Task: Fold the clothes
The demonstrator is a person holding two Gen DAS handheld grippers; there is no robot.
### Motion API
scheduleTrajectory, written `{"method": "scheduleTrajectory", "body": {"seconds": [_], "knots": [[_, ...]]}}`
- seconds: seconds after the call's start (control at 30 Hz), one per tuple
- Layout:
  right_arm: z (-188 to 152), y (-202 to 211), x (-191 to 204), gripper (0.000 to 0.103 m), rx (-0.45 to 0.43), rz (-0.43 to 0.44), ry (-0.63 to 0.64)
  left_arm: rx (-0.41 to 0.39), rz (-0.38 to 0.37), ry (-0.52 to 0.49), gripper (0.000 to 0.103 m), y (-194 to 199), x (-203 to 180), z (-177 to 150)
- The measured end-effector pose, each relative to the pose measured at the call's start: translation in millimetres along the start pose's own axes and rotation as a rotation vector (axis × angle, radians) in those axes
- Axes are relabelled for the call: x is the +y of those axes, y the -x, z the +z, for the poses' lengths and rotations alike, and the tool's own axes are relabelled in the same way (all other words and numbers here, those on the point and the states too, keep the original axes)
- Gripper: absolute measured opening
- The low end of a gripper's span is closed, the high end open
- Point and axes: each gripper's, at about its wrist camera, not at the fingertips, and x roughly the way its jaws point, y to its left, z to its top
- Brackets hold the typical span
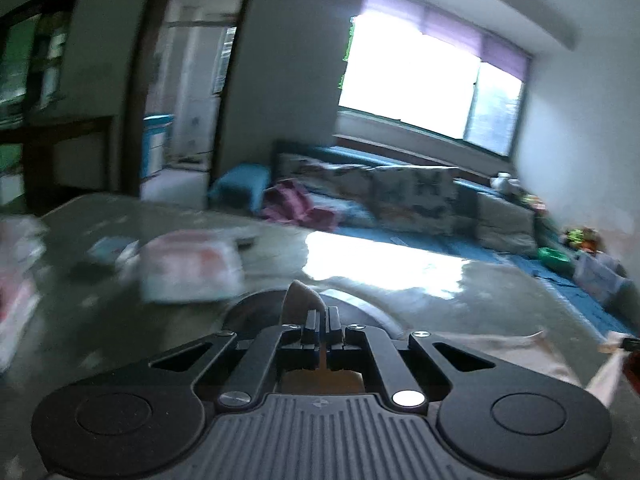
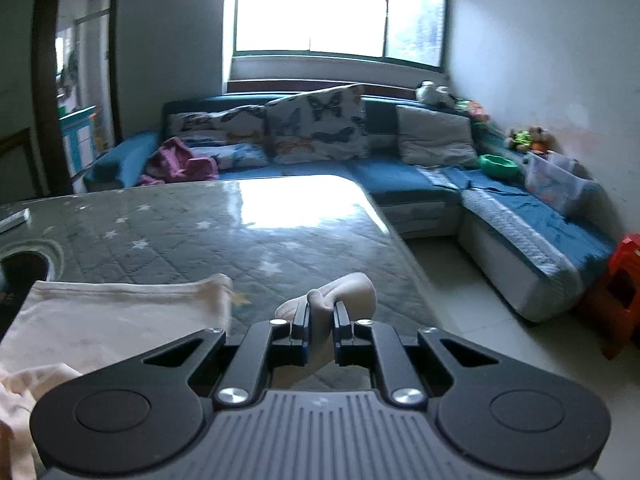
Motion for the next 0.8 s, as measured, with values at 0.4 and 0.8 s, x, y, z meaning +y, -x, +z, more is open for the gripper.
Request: {"method": "scheduleTrajectory", "body": {"seconds": [0.4,0.8], "knots": [[-61.8,0.1,-64.5,0.01,0.141,-0.197,-0.069,0.115,0.155,0.105,0.002,16.0,60.6,-54.7],[-82.5,19.7,-68.5,0.011,0.171,-0.222,-0.079,0.154,0.171,0.088,0.002,13.8,66.1,-65.4]]}}
